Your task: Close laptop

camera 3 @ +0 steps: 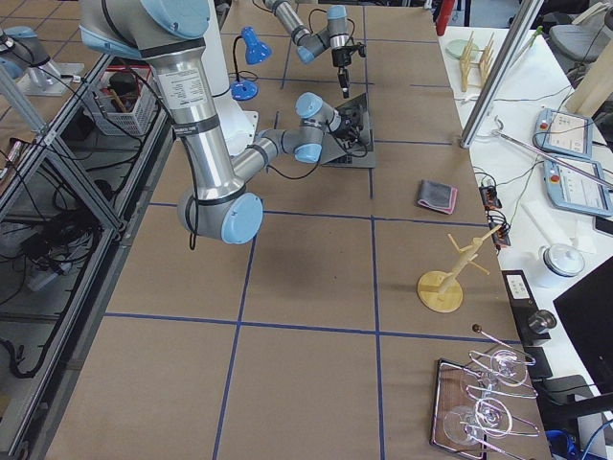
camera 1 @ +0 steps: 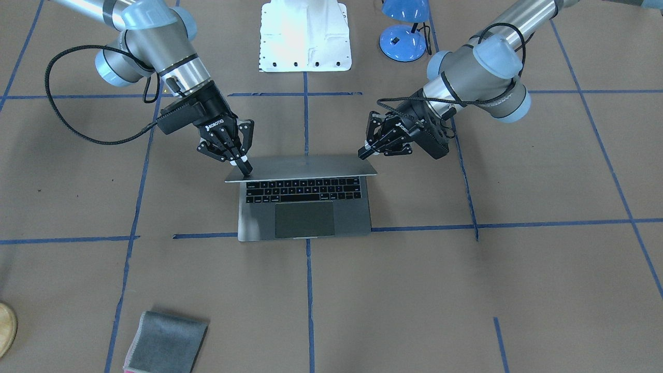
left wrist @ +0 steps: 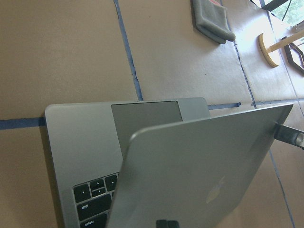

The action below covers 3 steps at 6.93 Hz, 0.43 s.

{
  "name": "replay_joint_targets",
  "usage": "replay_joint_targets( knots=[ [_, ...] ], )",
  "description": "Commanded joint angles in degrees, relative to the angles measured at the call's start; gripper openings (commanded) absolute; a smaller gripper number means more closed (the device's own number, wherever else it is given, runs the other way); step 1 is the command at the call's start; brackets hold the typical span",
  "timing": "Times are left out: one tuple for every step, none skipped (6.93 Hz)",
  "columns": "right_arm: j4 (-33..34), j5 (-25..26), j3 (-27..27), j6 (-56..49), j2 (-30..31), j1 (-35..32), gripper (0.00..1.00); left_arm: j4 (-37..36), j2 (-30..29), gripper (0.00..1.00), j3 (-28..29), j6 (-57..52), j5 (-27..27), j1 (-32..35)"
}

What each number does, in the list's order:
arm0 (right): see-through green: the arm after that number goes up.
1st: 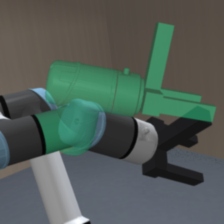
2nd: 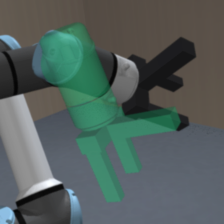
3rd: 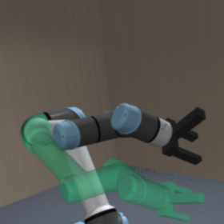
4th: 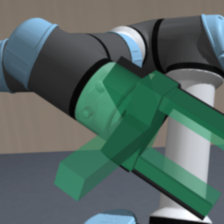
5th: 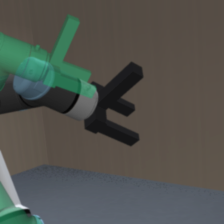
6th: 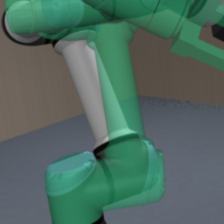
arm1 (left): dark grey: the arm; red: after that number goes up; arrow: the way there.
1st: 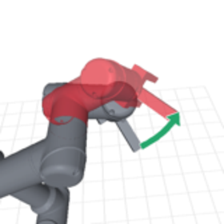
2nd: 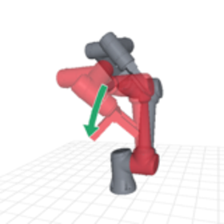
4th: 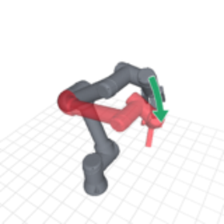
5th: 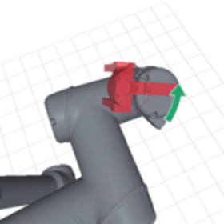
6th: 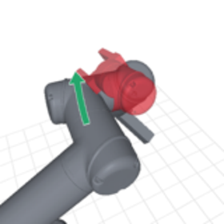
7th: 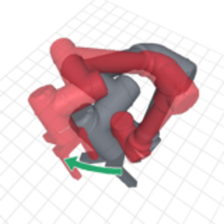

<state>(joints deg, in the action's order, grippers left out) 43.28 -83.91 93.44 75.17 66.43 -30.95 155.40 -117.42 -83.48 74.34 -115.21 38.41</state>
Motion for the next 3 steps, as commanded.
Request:
replay_joint_targets(
  knots=[
    [0.0,-0.1,-4.4,-0.1,-1.2,-0.3,0.00,-0.1,-4.3,0.00,8.5,-0.2,2.0,-0.2],
    [0.0,-0.1,-5.5,-0.1,-1.6,-0.3,0.00,0.1,-5.3,0.00,12.2,-0.3,4.3,-0.4],
    [0.0,-0.2,-6.0,-0.1,-1.6,-0.3,0.00,0.1,-5.4,0.00,13.7,-0.7,4.9,-0.6]
  ],
)
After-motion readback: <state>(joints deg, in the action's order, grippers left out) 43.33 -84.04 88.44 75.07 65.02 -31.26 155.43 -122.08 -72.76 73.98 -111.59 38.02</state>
